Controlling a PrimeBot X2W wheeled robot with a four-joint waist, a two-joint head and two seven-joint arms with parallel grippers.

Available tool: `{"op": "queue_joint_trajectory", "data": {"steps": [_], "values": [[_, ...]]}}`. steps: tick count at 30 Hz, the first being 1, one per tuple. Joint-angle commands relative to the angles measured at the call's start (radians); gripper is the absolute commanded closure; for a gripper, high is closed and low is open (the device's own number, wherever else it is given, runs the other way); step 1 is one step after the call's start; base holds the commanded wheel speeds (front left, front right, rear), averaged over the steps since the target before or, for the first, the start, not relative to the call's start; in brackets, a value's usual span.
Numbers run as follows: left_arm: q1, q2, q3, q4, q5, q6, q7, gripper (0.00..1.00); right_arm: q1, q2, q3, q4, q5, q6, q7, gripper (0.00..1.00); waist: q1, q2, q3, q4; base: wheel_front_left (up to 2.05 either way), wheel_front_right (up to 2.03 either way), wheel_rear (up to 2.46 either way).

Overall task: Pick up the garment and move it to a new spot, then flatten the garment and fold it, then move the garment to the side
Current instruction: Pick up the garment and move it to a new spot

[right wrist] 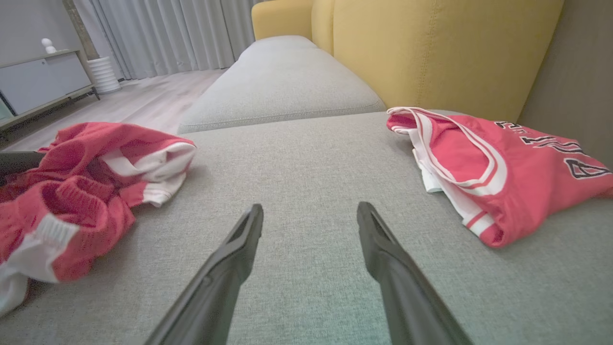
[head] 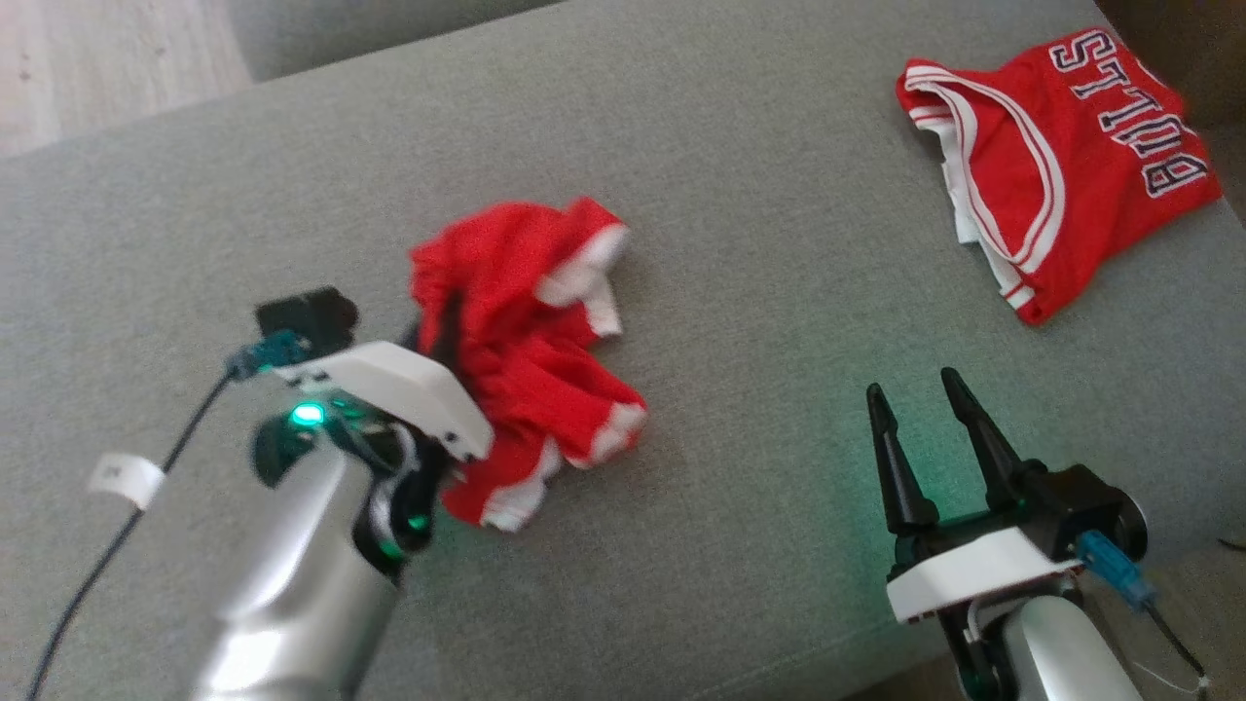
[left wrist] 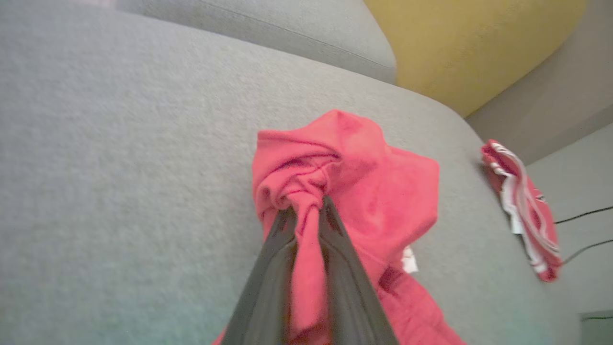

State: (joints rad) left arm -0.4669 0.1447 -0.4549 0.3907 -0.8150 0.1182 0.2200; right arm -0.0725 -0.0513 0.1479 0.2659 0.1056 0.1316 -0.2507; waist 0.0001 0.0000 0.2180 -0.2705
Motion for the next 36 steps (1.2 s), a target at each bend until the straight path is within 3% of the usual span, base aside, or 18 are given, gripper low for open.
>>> {"op": "queue_joint_trajectory", "data": {"steps": [1, 3, 4, 10, 16, 19, 26, 31, 36], "values": [[-0.077, 0.040, 0.040, 0.043, 0.044, 0.012, -0.042, 0.99, -0.026, 0.001, 0.021, -0.028, 0.009, -0.001, -0.011, 0.00, -0.0001, 0.0000, 0.010, -0.008, 0.00, 0.00, 0.00], [-0.109, 0.053, 0.041, 0.122, 0.074, 0.019, -0.080, 0.24, -0.025, 0.001, 0.020, -0.027, 0.007, -0.001, -0.011, 0.00, -0.0001, 0.0000, 0.012, -0.004, 0.00, 0.00, 0.00], [-0.122, 0.060, 0.033, 0.157, 0.093, 0.018, -0.097, 0.00, -0.025, 0.001, 0.021, -0.026, 0.005, -0.001, -0.011, 0.00, -0.0001, 0.0000, 0.013, -0.002, 0.00, 0.00, 0.00], [-0.156, 0.066, 0.000, 0.270, 0.183, 0.024, -0.255, 0.00, -0.025, 0.001, 0.007, -0.027, -0.007, -0.001, -0.011, 0.00, -0.0001, 0.0000, 0.000, 0.029, 0.00, 0.00, 0.00], [-0.090, 0.047, -0.005, 0.270, 0.237, 0.032, -0.459, 0.00, -0.015, 0.001, -0.025, -0.039, -0.032, -0.001, -0.011, 0.00, -0.0001, 0.0000, -0.043, 0.078, 0.00, 0.00, 0.00], [-0.025, 0.049, 0.019, 0.203, 0.273, 0.048, -0.480, 0.00, -0.003, 0.001, -0.050, -0.047, -0.049, -0.001, -0.011, 0.00, -0.0001, 0.0000, -0.067, 0.111, 0.00, 0.00, 0.00], [0.231, 0.060, 0.134, -0.118, 0.452, 0.076, -0.481, 0.00, 0.025, -0.011, -0.107, -0.060, -0.082, -0.001, -0.011, 0.00, -0.0001, 0.0000, -0.121, 0.193, 0.00, 0.00, 0.00], [0.418, 0.051, 0.208, -0.213, 0.527, 0.050, -0.482, 0.00, 0.048, -0.016, -0.136, -0.057, -0.096, -0.001, -0.011, 0.00, -0.0001, 0.0000, -0.161, 0.241, 0.00, 0.00, 0.00], [0.534, 0.026, 0.277, -0.225, 0.557, -0.017, -0.482, 0.00, 0.078, -0.015, -0.147, -0.047, -0.095, -0.001, -0.011, 0.00, -0.0001, 0.0000, -0.188, 0.282, 0.00, 0.00, 0.00]]}}
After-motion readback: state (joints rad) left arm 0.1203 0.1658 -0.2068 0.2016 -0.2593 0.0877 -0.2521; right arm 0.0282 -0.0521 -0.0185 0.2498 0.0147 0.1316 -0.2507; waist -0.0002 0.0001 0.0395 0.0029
